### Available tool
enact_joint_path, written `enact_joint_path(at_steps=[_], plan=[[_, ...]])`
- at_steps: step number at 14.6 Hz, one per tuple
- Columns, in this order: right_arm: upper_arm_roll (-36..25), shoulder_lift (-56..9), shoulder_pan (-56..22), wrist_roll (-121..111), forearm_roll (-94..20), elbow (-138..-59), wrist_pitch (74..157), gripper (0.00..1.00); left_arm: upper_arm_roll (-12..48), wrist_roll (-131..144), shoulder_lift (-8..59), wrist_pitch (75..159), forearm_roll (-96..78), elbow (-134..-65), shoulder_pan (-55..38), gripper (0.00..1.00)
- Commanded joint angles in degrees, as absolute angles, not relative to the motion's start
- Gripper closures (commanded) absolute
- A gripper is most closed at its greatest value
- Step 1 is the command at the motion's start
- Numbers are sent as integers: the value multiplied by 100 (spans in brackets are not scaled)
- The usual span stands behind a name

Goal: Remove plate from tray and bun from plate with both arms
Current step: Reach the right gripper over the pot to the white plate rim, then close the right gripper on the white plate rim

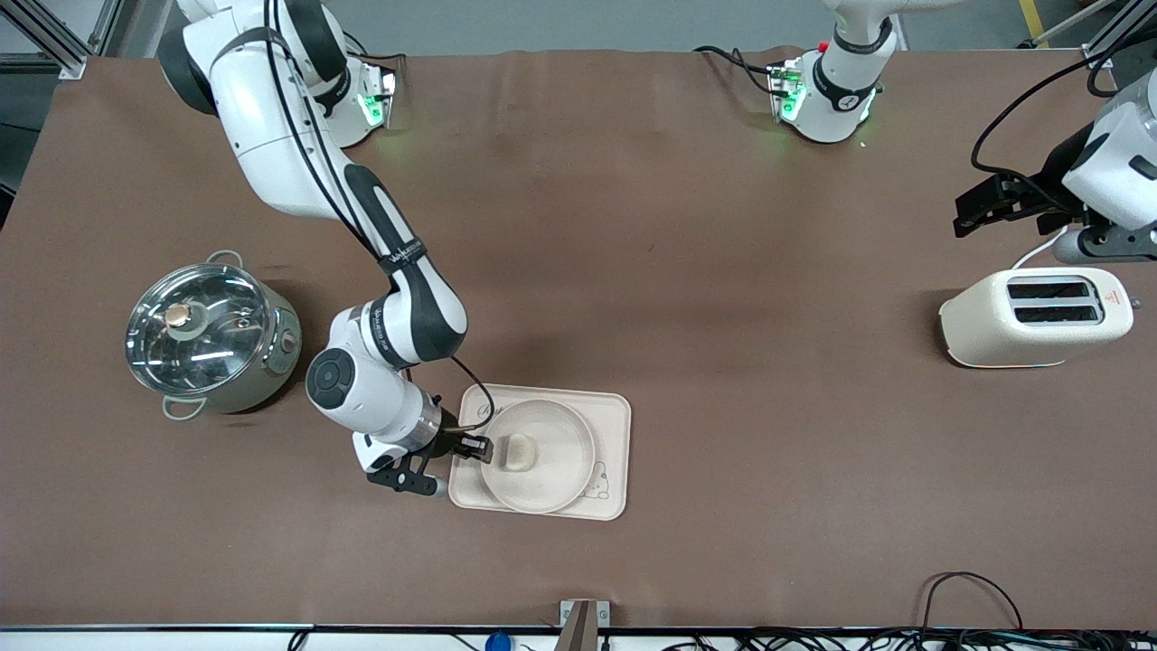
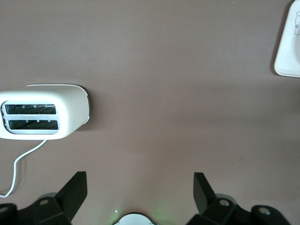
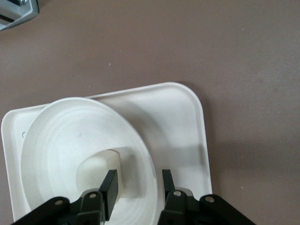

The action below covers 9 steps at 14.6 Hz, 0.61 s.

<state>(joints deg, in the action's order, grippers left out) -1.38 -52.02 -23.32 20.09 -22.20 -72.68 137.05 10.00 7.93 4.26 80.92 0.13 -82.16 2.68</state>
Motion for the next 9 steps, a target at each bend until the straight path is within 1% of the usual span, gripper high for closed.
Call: enact_joint_path(at_steps=[1, 5, 9], plan=[[-18, -5274, -2276, 1723, -2355, -7303, 13711, 54, 1011, 747, 457, 8086, -18, -8104, 290, 0], [-18, -5300, -2285, 1705, -2347, -7391, 13763, 54, 1002, 782, 439, 8138, -26, -8104, 299, 0], [-9, -5431, -2303, 1608, -2355, -7409, 13921, 61, 1002, 747, 387, 8244, -17, -8130, 299, 0]])
